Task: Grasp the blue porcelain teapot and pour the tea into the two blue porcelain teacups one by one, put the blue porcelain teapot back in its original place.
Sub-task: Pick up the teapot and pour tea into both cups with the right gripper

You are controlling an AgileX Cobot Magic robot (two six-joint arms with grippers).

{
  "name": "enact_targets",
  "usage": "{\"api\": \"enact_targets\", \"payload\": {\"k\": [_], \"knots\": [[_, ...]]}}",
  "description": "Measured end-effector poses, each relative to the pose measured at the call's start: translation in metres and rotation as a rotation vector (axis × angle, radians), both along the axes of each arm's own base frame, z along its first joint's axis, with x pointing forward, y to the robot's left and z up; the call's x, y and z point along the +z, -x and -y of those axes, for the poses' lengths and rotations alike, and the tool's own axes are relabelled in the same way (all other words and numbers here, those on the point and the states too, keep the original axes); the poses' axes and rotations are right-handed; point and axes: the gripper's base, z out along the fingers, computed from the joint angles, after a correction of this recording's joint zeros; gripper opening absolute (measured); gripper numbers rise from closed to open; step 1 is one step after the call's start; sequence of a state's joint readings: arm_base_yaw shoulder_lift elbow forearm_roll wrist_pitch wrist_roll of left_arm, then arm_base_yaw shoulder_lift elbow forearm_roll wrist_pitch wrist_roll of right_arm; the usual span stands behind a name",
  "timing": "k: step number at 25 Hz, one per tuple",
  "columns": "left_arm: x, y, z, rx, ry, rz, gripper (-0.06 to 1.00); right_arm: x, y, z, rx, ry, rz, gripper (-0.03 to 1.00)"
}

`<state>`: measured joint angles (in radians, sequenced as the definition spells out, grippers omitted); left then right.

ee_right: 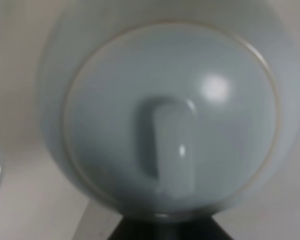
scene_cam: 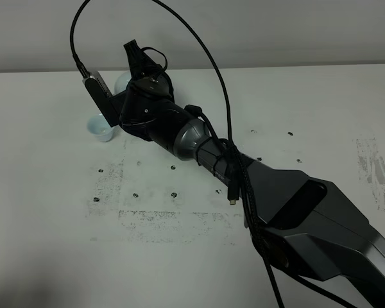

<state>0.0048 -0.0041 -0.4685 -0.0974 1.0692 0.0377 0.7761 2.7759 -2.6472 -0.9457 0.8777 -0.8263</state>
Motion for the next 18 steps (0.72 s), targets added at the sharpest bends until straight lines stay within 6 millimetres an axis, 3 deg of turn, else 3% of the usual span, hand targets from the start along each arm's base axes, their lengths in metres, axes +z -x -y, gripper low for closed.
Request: {"api": "enact_targets", "payload": {"k": [18], "knots": [[0.0000,0.0000,0.0000,0.000,0.000,0.000,0.74,0.0051,0.0075,-0.0080,-0.007,0.031,0.062,0.04]]}}
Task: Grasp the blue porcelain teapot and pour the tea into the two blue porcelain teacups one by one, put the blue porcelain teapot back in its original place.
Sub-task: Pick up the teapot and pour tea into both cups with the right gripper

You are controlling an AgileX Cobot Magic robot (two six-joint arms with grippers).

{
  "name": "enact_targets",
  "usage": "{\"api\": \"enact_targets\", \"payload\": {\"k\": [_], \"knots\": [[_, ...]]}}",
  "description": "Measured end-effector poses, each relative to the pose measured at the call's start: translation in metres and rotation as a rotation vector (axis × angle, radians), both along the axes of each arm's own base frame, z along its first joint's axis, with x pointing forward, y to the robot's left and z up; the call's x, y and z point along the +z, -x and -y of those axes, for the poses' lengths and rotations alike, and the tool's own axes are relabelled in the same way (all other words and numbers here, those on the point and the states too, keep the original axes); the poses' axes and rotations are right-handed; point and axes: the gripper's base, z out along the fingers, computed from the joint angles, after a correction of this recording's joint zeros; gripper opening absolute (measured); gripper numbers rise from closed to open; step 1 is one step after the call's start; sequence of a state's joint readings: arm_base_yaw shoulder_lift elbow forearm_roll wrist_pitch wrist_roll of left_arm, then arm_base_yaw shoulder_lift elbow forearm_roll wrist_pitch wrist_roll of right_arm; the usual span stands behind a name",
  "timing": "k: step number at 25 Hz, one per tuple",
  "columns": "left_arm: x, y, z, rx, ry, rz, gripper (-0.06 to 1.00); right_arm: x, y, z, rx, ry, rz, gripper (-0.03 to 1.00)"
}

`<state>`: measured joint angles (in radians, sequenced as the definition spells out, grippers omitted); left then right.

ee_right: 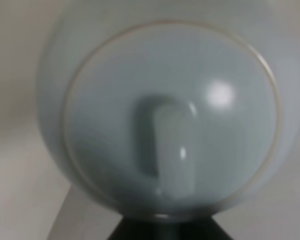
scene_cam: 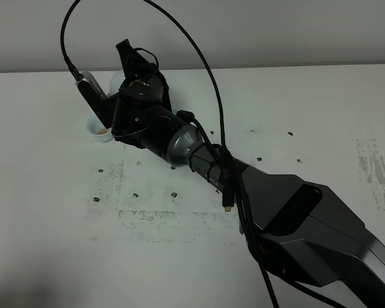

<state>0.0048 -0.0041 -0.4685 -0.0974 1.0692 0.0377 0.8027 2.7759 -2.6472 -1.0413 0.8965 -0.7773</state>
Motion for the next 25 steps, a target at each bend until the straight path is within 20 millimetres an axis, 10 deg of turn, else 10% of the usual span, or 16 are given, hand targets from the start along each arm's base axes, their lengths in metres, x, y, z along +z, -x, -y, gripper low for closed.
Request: {"api": "enact_targets", "payload": {"k": [25], "knots": [[0.0000,0.0000,0.0000,0.000,0.000,0.000,0.74,-0.0004,0.0012,-0.0005,-0.027,0.006,0.037,0.04]]}}
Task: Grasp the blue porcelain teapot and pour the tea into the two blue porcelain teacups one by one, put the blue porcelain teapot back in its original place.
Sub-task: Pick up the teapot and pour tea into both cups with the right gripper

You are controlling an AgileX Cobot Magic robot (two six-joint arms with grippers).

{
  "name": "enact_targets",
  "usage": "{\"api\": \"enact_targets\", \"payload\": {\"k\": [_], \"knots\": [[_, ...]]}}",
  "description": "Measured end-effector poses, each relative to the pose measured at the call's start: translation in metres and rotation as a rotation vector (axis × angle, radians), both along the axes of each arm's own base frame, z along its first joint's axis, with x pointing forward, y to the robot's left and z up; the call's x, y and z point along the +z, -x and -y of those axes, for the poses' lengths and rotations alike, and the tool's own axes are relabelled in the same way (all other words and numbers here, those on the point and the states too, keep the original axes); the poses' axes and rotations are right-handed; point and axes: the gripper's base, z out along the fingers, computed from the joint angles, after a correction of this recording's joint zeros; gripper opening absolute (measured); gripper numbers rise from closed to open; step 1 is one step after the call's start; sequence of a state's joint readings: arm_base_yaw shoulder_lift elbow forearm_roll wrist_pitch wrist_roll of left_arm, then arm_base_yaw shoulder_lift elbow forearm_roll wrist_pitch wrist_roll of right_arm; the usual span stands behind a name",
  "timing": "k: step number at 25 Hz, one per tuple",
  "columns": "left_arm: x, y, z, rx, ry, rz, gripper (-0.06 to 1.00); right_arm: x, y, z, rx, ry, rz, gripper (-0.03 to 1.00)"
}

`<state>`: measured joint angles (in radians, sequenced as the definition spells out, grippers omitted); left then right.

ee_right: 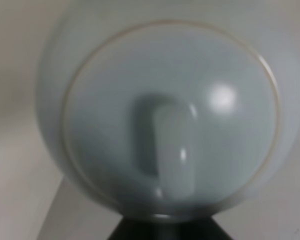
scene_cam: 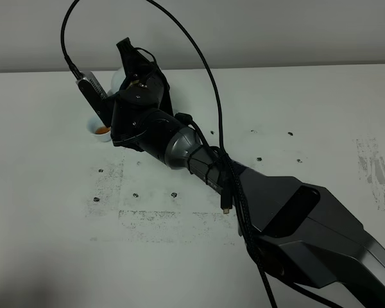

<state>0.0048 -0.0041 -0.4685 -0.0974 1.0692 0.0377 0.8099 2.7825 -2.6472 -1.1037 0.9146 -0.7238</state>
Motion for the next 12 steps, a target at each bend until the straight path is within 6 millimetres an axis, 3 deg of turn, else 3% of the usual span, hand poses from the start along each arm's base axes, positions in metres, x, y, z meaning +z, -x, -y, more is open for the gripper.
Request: {"api": "enact_targets", "payload": {"k": [12], "knots": [[0.0000,0.0000,0.0000,0.000,0.000,0.000,0.74,0.0012,-0.0005,0.0004,-0.003,0.003,0.014,0.04]]}}
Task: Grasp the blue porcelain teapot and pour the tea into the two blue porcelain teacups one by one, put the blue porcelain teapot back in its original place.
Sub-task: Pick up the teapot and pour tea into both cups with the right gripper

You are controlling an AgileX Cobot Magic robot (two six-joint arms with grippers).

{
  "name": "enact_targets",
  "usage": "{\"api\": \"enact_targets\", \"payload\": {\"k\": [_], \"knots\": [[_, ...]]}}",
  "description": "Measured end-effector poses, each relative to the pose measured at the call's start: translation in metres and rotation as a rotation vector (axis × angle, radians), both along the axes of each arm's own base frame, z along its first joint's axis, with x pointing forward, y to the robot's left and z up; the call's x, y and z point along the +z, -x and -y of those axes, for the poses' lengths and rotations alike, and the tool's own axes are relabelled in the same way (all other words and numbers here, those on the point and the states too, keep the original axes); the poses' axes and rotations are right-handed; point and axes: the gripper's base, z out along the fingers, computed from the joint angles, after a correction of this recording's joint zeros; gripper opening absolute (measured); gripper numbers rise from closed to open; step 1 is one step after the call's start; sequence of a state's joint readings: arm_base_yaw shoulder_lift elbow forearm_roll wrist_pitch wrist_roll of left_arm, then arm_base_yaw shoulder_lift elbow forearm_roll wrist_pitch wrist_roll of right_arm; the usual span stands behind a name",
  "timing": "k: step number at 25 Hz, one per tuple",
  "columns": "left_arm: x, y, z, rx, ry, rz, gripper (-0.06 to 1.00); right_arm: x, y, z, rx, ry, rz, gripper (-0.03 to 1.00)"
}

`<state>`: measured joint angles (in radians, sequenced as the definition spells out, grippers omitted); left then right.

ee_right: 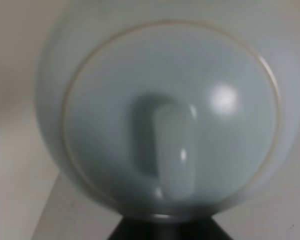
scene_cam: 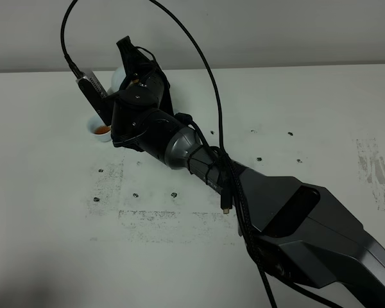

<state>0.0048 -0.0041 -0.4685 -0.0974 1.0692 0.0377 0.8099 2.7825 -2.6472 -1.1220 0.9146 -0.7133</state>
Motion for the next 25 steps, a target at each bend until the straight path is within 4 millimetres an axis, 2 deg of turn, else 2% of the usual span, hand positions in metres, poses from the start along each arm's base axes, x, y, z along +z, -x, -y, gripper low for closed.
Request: {"api": "enact_targets", "payload": {"k": [11,25], "knots": [[0.0000,0.0000,0.0000,0.000,0.000,0.000,0.74,-0.0080,-0.0005,-0.0005,-0.004,-0.002,-0.006,0.04],[0.0000,0.0000,0.0000,0.000,0.000,0.000,0.74,-0.0081,-0.0001,-0.0009,-0.003,-0.002,-0.006,0.04]]}}
